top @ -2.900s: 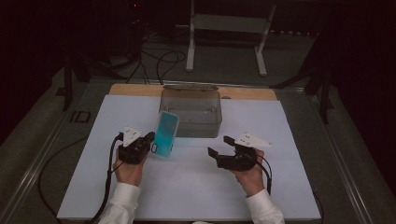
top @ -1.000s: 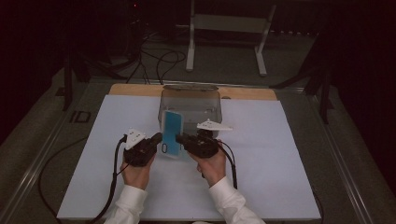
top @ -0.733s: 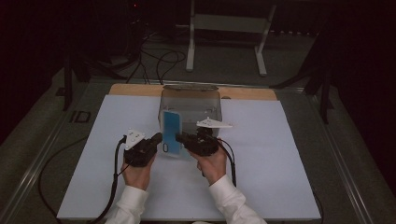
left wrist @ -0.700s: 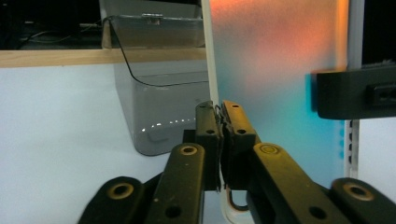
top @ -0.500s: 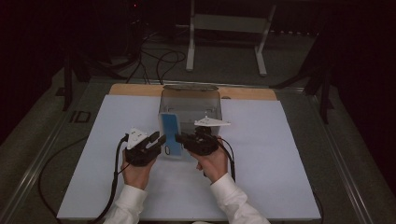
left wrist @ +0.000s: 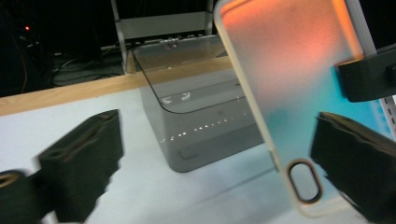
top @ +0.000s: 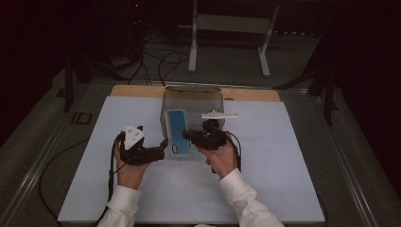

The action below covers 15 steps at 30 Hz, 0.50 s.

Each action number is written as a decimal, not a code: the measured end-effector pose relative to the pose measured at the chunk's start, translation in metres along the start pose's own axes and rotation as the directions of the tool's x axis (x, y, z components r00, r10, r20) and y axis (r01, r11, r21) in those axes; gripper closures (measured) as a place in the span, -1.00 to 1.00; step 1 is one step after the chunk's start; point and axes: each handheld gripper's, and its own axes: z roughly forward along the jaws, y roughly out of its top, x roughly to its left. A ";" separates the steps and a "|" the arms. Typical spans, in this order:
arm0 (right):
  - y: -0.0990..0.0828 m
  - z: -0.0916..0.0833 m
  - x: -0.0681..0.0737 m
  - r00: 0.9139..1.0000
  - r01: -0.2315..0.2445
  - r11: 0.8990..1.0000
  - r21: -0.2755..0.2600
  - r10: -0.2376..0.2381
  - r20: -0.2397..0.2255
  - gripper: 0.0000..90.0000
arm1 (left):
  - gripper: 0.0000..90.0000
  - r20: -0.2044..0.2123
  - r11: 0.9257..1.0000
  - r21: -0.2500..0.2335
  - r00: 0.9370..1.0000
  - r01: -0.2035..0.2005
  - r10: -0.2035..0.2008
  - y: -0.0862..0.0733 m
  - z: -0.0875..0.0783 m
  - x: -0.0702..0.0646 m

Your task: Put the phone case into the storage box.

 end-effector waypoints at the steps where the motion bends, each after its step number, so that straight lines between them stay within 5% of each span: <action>1: 0.001 0.000 0.000 1.000 0.001 1.000 0.003 -0.001 0.004 0.82 | -0.97 0.008 1.000 -0.002 1.000 -0.002 0.002 0.001 -0.002 0.003; 7: 0.010 -0.004 -0.001 1.000 0.004 1.000 0.026 -0.005 0.029 0.82 | -1.00 -0.032 0.999 0.016 0.998 -0.048 0.049 -0.009 -0.015 0.015; 15: 0.022 -0.008 -0.006 0.998 -0.009 0.999 0.035 0.007 0.065 0.82 | -1.00 -0.046 0.999 -0.017 0.999 -0.028 0.027 -0.036 -0.038 0.037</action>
